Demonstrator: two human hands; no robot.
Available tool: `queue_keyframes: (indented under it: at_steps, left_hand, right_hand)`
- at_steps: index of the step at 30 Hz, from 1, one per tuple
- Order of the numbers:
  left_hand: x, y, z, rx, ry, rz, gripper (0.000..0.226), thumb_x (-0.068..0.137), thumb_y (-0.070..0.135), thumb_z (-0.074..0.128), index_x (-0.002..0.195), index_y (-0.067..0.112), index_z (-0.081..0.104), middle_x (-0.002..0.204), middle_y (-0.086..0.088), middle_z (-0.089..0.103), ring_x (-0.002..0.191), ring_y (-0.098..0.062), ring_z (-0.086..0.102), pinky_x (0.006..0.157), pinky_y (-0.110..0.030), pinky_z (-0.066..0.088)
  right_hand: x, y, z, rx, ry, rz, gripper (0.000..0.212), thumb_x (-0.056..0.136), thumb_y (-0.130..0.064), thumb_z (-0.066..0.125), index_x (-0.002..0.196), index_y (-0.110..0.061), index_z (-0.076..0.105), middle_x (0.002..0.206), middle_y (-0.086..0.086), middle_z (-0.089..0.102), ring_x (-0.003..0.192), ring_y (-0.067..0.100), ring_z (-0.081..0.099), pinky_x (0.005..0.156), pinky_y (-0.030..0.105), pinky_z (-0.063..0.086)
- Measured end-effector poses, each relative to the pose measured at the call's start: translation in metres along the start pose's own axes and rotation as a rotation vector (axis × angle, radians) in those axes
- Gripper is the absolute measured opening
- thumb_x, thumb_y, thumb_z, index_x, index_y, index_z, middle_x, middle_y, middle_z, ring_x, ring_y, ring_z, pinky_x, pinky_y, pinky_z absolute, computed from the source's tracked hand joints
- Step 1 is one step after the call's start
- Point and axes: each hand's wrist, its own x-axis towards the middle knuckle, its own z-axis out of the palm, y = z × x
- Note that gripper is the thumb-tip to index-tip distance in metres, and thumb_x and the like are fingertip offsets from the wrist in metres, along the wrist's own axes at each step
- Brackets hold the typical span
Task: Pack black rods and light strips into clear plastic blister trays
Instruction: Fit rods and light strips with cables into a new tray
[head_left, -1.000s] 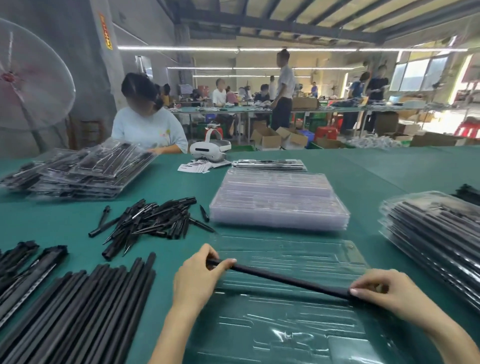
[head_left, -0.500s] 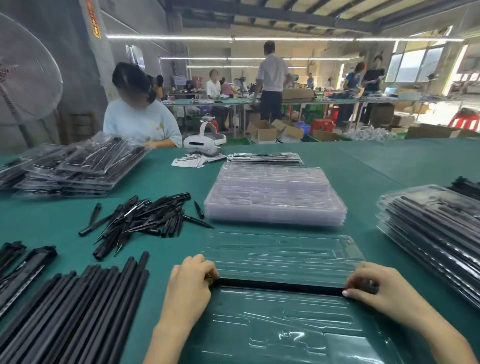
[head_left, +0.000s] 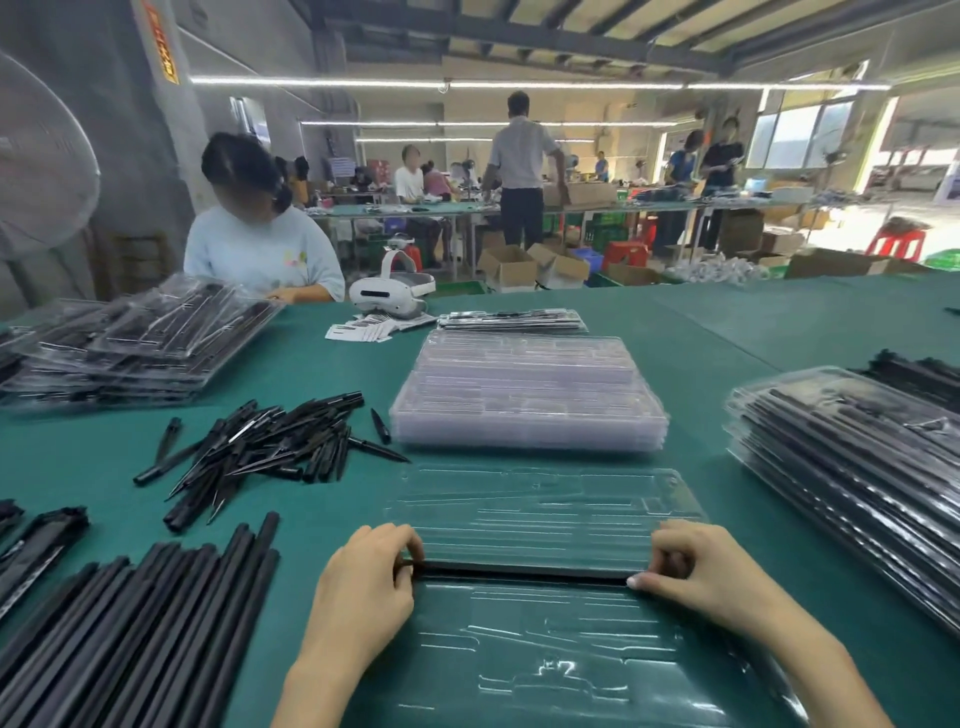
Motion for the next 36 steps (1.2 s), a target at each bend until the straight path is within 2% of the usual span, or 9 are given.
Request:
queue_keyframes:
  at_steps: [3, 6, 16, 21, 24, 26, 30, 32, 36]
  left_hand:
    - [0.000, 0.003, 0.002, 0.034, 0.005, 0.026, 0.002, 0.088, 0.032, 0.060, 0.088, 0.034, 0.058, 0.077, 0.023, 0.051, 0.088, -0.002, 0.048, 0.069, -0.020, 0.033]
    - [0.001, 0.000, 0.004, 0.034, 0.016, 0.022, 0.010, 0.088, 0.043, 0.061, 0.084, 0.033, 0.060, 0.079, 0.023, 0.053, 0.087, -0.001, 0.047, 0.069, -0.020, 0.033]
    - [0.002, 0.000, 0.007, -0.004, 0.026, -0.032, 0.024, 0.080, 0.050, 0.068, 0.070, 0.030, 0.060, 0.078, 0.013, 0.048, 0.082, -0.004, 0.045, 0.074, -0.022, 0.038]
    - [0.011, -0.002, -0.005, -0.407, -0.112, -0.207, 0.026, 0.076, 0.048, 0.073, 0.057, 0.032, 0.066, 0.065, 0.016, 0.059, 0.065, 0.001, 0.053, 0.072, -0.021, 0.039]
    - [0.034, -0.018, -0.015, -0.539, 0.103, -0.287, 0.024, 0.084, 0.032, 0.070, 0.060, 0.028, 0.068, 0.063, 0.015, 0.064, 0.063, 0.003, 0.055, 0.057, -0.011, 0.035]
    - [0.058, -0.032, -0.016, -0.423, 0.225, -0.357, 0.006, 0.088, 0.024, 0.064, 0.086, 0.025, 0.070, 0.090, 0.005, 0.067, 0.088, -0.011, 0.060, 0.069, -0.015, 0.041]
    - [0.092, -0.062, -0.002, 0.098, 0.039, -0.336, 0.046, 0.100, 0.023, 0.041, 0.145, 0.013, 0.036, 0.148, -0.004, 0.035, 0.131, -0.026, 0.030, 0.103, -0.039, 0.034]
    - [0.096, -0.077, 0.005, 0.308, -0.055, -0.260, 0.048, 0.103, 0.024, 0.033, 0.150, 0.018, 0.027, 0.156, 0.005, 0.023, 0.137, -0.021, 0.021, 0.107, -0.037, 0.029]
    - [0.094, -0.089, 0.013, 0.326, 0.072, -0.224, 0.037, 0.099, 0.023, 0.043, 0.134, 0.015, 0.047, 0.137, 0.000, 0.047, 0.127, -0.020, 0.037, 0.101, -0.035, 0.029]
  right_hand:
    - [0.000, -0.002, 0.001, 0.041, 0.028, 0.061, 0.040, 0.067, -0.033, 0.085, 0.050, -0.027, 0.049, 0.055, -0.007, 0.052, 0.057, 0.005, 0.048, 0.053, 0.015, 0.035]
    - [0.002, -0.004, 0.002, 0.048, 0.008, 0.086, 0.037, 0.068, -0.034, 0.084, 0.053, -0.024, 0.052, 0.059, -0.016, 0.058, 0.057, 0.004, 0.049, 0.053, 0.016, 0.036]
    - [-0.001, -0.001, 0.005, -0.075, -0.002, 0.103, 0.027, 0.071, -0.047, 0.078, 0.065, -0.028, 0.059, 0.071, -0.016, 0.059, 0.062, 0.007, 0.051, 0.059, 0.026, 0.044]
    - [-0.003, -0.006, 0.005, -0.110, -0.018, 0.103, 0.023, 0.071, -0.053, 0.075, 0.073, -0.037, 0.058, 0.075, -0.015, 0.056, 0.069, 0.002, 0.052, 0.059, 0.021, 0.043]
    - [-0.006, -0.009, 0.006, -0.105, -0.020, 0.103, 0.023, 0.074, -0.051, 0.074, 0.072, -0.035, 0.058, 0.075, -0.014, 0.055, 0.068, 0.005, 0.052, 0.059, 0.022, 0.044]
    - [-0.006, -0.010, 0.006, -0.111, -0.017, 0.105, 0.024, 0.074, -0.053, 0.072, 0.072, -0.034, 0.057, 0.074, -0.013, 0.055, 0.067, 0.006, 0.052, 0.060, 0.022, 0.045]
    - [-0.004, -0.010, 0.008, -0.137, -0.023, 0.099, 0.027, 0.076, -0.057, 0.068, 0.072, -0.033, 0.055, 0.080, -0.018, 0.054, 0.067, 0.005, 0.052, 0.060, 0.020, 0.044]
    - [-0.003, -0.011, 0.007, -0.145, -0.028, 0.099, 0.027, 0.076, -0.056, 0.068, 0.071, -0.034, 0.054, 0.077, -0.015, 0.055, 0.067, 0.005, 0.052, 0.060, 0.019, 0.043]
    - [-0.002, -0.008, 0.007, -0.153, -0.035, 0.099, 0.026, 0.076, -0.055, 0.069, 0.071, -0.034, 0.054, 0.079, -0.015, 0.055, 0.068, 0.005, 0.052, 0.059, 0.020, 0.043]
